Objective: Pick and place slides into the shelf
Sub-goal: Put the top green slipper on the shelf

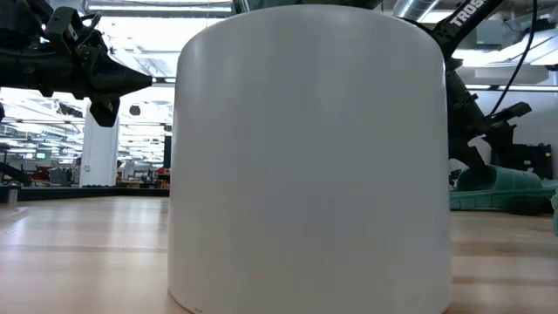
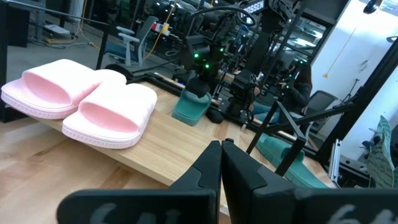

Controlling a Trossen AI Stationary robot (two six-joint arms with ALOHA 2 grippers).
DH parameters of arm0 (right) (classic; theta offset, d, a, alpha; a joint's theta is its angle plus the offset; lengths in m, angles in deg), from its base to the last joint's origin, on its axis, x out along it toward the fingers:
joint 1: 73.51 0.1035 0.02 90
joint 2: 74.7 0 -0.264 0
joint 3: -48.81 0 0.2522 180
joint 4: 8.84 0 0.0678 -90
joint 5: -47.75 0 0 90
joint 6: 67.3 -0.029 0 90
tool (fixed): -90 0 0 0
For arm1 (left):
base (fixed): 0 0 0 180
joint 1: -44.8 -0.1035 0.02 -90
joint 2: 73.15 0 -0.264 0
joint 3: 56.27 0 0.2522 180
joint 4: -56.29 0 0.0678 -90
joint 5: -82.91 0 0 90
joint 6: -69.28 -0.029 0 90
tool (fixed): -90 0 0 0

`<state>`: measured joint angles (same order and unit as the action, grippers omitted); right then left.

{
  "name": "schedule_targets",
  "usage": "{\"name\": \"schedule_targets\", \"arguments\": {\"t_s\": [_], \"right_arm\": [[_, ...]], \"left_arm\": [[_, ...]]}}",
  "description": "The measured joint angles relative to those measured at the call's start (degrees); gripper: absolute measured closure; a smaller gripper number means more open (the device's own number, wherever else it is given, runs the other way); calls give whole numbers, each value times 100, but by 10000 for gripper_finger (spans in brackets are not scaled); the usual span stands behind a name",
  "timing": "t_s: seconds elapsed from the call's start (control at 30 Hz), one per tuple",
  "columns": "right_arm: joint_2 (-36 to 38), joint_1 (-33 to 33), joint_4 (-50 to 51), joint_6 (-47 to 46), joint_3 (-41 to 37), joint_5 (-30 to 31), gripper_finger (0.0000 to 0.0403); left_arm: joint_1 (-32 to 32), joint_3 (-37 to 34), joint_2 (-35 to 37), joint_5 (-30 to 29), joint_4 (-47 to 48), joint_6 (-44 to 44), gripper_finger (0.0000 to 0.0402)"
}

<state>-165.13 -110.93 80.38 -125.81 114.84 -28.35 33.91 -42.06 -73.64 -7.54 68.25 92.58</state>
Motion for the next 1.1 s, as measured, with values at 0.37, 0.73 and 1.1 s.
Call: {"name": "schedule_targets", "arguments": {"t_s": [0.37, 0.73, 1.1], "right_arm": [[0, -61, -400, 284, 0, -72, 391], [102, -60, 24, 648, 13, -94, 400], [911, -182, 214, 753, 356, -71, 402]], "left_arm": [[0, 0, 0, 0, 1, 0, 401], [2, 1, 0, 0, 2, 0, 401], [1, 0, 1, 0, 0, 1, 401]]}}
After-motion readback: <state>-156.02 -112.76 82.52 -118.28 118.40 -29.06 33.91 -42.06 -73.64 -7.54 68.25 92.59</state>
